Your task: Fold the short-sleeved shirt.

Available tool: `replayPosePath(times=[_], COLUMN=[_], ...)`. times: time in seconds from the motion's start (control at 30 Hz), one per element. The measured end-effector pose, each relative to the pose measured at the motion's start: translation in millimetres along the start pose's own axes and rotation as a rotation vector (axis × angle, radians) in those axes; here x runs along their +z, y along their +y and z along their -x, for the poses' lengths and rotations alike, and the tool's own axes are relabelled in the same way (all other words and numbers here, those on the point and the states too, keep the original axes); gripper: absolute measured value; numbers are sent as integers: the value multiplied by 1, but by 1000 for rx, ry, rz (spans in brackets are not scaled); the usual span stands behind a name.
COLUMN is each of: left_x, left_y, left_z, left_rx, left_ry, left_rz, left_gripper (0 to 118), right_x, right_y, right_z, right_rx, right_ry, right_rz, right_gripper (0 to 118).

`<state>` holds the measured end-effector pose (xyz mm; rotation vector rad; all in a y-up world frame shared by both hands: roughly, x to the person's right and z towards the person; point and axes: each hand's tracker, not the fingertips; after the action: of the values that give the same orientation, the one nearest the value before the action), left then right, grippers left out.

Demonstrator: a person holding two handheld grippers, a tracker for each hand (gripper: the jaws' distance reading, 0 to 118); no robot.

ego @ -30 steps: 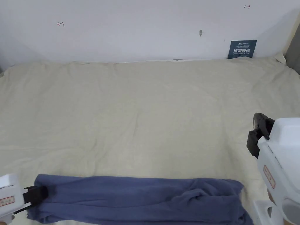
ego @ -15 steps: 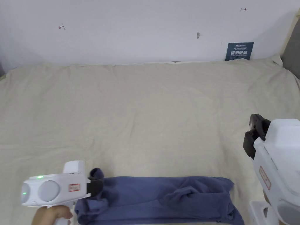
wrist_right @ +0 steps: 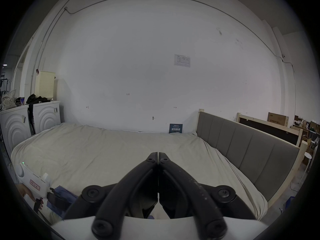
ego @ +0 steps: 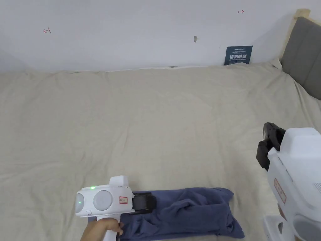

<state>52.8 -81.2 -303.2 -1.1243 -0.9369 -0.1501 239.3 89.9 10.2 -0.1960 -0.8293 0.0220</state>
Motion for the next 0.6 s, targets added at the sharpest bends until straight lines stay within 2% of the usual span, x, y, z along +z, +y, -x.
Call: replayPosePath(times=[0.1,0.27,0.33,0.37,0.43,0.5,0.6], left_x=[20,62,75,79,81,73,62], left_y=[1,-3,-8,-11,-17,-18,-28], left_z=[2,18,25,28,35,42,50], left_rx=[-12,-5,-13,-18,-33,-37,-27], left_ry=[-40,37,103,139,206,249,197], left_rz=[-85,-275,-362,-399,-434,-383,-366], left_gripper=[109,108,101,93,59,5,0], right_x=[0,-2,-3,-3,-4,-5,-5], right_y=[0,0,1,1,2,2,2], right_z=[-1,2,4,4,6,7,8], right_rx=[-4,-5,-2,-1,0,3,11], right_ry=[-4,10,19,24,28,29,32], right_rz=[1,3,2,1,0,1,2], right_gripper=[2,2,2,2,2,2,2])
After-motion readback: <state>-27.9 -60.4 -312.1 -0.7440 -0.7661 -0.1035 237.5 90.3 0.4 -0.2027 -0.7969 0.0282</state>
